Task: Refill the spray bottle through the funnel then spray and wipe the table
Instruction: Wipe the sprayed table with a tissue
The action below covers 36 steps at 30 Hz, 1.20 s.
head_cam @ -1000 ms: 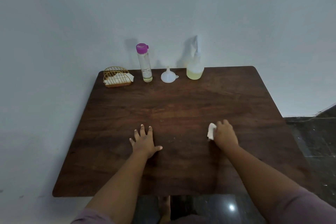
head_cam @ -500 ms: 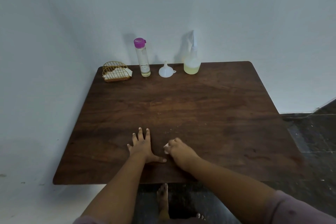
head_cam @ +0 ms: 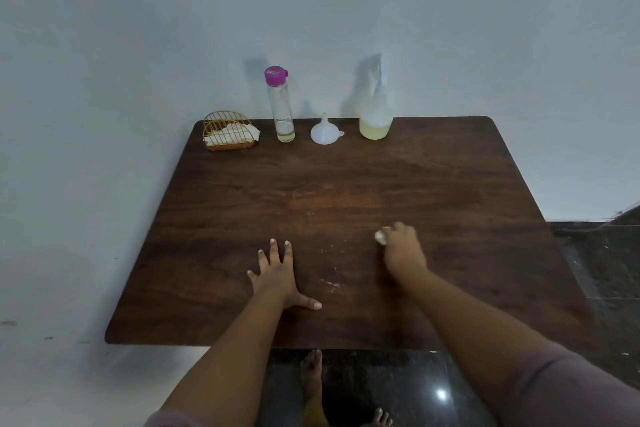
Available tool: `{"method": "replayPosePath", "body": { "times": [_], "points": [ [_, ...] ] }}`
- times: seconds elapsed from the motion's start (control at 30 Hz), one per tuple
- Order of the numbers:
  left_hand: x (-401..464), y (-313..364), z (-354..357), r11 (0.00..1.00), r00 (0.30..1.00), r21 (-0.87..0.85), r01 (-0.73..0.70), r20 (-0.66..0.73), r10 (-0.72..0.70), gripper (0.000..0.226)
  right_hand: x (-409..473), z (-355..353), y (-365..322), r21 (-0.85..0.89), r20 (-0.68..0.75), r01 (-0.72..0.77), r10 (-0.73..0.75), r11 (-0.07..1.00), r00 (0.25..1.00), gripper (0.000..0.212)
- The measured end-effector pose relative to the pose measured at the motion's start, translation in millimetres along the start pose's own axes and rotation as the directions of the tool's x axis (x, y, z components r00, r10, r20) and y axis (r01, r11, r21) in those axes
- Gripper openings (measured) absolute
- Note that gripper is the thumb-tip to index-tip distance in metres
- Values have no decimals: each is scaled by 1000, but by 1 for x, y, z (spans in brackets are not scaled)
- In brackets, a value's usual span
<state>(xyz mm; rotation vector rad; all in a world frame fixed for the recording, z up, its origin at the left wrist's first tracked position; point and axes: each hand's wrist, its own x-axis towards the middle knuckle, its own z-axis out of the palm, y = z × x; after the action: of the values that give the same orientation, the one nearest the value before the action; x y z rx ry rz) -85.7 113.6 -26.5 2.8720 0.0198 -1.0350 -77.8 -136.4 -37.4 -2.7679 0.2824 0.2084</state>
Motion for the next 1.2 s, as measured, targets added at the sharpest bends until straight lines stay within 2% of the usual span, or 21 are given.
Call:
{"method": "replayPosePath", "body": {
  "times": [0.07,0.1,0.17,0.2,0.27,0.33,0.47,0.5,0.57,0.63,0.67,0.7,0.77,0.87,0.9,0.97,1.03,1.07,1.1,1.17,1.2],
  "points": [
    [0,0,0,1000,1000,-2,1,-6,-1,154,-21,18,-36,58,76,237,-241,970,967,38],
    [0,0,0,1000,1000,-6,1,-8,-1,154,-33,25,-52,86,121,367,-375,926,919,36],
    [0,-1,1,1000,1000,-23,0,-13,0,154,-53,36,-72,105,229,589,-595,802,770,29],
    [0,-1,2,1000,1000,-28,-2,-17,1,155,-58,38,-73,112,269,655,-657,748,704,25],
    [-1,-2,1,1000,1000,-23,-6,-16,6,156,-58,35,-60,104,357,693,-677,713,644,19],
    [-2,-3,0,1000,1000,-11,-14,-12,14,154,-52,21,-38,73,383,660,-632,747,673,12],
    [-7,-3,-3,1000,1000,-14,-14,-8,14,152,-25,-20,12,-52,296,436,-403,898,866,19],
    [-8,-4,-2,1000,1000,-19,-13,-15,13,152,-18,-28,22,-84,262,351,-320,933,911,19],
    [-10,-4,1,999,999,-38,-14,-36,13,149,-5,-35,39,-86,73,166,-160,982,984,17],
    [-13,-4,4,999,998,-52,-12,-58,9,146,-1,-38,49,55,-91,-98,102,994,991,18],
    [-15,-4,6,998,998,-57,-7,-68,3,145,-2,-37,50,80,-102,-182,190,980,976,21],
    [-17,-3,8,998,997,-62,2,-76,-7,143,-3,-33,50,29,-71,-226,227,974,971,23],
    [-21,-3,9,998,996,-66,21,-87,-26,141,-15,-20,41,-135,-8,-198,199,971,980,29],
    [-24,-2,11,997,995,-64,33,-96,-39,139,-47,11,2,-299,50,107,-96,948,994,41],
    [-24,-1,11,998,995,-63,32,-93,-38,138,-59,25,-11,-259,95,243,-226,935,969,42],
    [-24,0,9,998,995,-57,32,-91,-37,136,-78,38,-39,-57,229,481,-458,875,859,40],
    [-23,-1,7,998,995,-54,34,-94,-39,134,-85,36,-56,176,276,576,-602,798,749,32],
    [-22,-2,5,998,995,-51,33,-97,-37,134,-83,34,-57,280,208,552,-610,786,764,26],
    [-21,-3,2,999,994,-44,29,-99,-33,134,-78,27,-55,396,108,458,-536,796,837,20],
    [-19,-5,-2,1000,995,-25,19,-100,-21,133,-61,9,-43,573,-55,195,-200,796,978,10],
    [-18,-6,-3,1000,995,-15,11,-101,-12,132,-51,-2,-31,600,-91,66,-14,797,996,5]
  ]
}}
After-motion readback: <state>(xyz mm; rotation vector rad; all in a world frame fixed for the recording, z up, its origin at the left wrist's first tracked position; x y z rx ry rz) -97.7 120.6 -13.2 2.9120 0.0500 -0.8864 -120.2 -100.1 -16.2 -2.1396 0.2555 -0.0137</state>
